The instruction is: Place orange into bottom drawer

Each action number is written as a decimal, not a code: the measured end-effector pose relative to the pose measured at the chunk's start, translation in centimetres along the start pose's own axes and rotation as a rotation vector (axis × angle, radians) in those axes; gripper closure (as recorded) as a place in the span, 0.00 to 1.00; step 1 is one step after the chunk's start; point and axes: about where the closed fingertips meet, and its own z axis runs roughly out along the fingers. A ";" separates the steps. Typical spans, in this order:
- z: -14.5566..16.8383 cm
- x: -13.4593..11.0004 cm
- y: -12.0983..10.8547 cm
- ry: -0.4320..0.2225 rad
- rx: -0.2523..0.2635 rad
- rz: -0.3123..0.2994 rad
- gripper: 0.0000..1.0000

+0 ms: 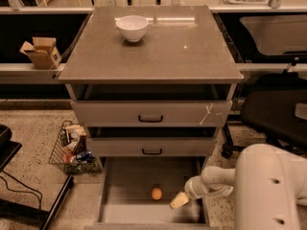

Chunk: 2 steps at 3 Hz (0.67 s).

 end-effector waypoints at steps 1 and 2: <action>-6.5 0.5 2.8 0.024 0.003 -0.045 0.00; -12.8 1.7 5.5 0.064 0.022 -0.063 0.00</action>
Offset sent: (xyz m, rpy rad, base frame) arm -0.1401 -0.0687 0.2094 -0.1534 0.0039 0.0952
